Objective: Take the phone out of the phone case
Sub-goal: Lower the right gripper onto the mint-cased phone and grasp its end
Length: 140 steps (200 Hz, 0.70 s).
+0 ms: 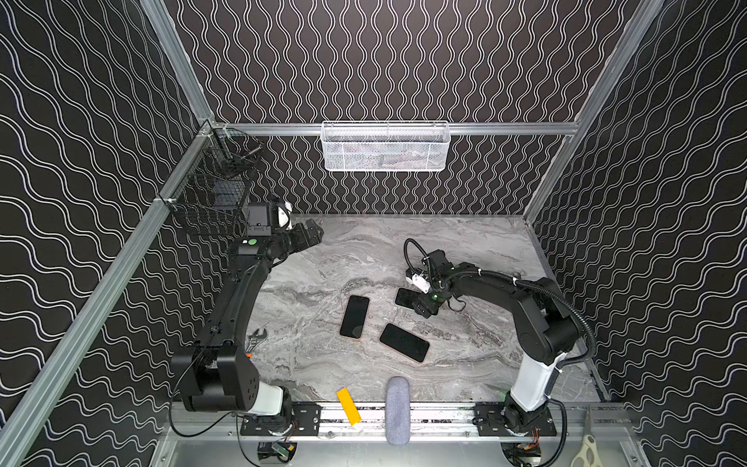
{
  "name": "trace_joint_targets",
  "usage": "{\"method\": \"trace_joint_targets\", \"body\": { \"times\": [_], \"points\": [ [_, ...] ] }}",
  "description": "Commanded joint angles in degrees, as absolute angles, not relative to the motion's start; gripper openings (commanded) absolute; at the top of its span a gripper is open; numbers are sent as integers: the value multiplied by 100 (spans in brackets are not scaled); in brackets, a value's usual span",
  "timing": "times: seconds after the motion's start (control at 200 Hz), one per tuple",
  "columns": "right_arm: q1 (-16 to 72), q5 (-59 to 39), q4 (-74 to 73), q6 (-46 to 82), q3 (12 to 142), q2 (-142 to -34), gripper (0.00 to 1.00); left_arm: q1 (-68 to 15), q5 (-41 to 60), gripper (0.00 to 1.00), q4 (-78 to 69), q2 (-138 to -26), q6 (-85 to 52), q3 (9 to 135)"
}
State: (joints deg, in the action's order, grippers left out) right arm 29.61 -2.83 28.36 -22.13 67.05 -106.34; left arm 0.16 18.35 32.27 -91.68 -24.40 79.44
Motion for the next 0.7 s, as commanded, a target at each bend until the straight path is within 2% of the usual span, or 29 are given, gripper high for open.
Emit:
{"method": "trace_joint_targets", "body": {
  "times": [0.0,0.36,0.696],
  "points": [
    [2982,-250,2891,-2303,6680,-10678,93,30,1940,99,3076,-9192,-2549,7931],
    [2997,4,2914,-2312,6955,-11010,92,35,1952,99,3071,-9231,-2568,7915],
    [3031,30,3021,-2140,6717,-10914,81,27,1991,99,3067,-9257,-2606,7893]
  ]
}}
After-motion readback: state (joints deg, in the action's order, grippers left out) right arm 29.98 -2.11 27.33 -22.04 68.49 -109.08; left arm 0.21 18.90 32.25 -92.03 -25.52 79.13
